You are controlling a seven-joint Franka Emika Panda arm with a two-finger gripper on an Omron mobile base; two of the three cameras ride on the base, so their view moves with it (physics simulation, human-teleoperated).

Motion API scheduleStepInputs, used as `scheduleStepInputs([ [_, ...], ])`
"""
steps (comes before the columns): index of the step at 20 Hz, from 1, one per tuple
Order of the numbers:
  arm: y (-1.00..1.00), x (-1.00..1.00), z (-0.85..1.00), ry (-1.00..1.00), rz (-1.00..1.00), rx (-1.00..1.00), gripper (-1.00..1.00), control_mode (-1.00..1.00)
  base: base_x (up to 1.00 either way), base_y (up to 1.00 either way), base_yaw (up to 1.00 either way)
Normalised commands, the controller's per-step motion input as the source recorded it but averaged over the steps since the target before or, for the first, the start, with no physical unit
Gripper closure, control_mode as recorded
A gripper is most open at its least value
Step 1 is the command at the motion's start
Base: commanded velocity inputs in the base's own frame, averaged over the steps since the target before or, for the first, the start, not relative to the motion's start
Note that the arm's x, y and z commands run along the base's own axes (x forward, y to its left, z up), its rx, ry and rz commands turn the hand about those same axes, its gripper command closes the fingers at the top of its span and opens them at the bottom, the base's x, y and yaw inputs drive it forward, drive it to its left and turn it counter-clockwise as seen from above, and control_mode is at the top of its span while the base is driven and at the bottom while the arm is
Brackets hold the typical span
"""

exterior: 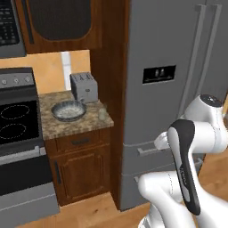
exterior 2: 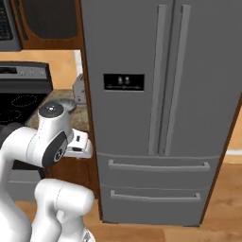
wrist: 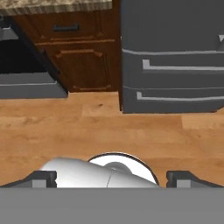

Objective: Grab a lemon wedge from the fridge and one ice cube from the ice bowl, and put them in the glass of lemonade.

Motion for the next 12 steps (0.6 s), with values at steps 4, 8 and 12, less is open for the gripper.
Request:
scheduleStepInputs([
  [4,0.00,0.00,0.00,0.00,0.00,0.00,-1.00,1.00,-0.23,-1.00,0.47],
  [8,0.00,0.00,0.00,0.00,0.00,0.00,-1.00,1.00,-0.26,-1.00,0.41],
  [12,0.00,0.00,0.00,0.00,0.00,0.00,-1.00,1.00,-0.23,-0.95,0.35],
])
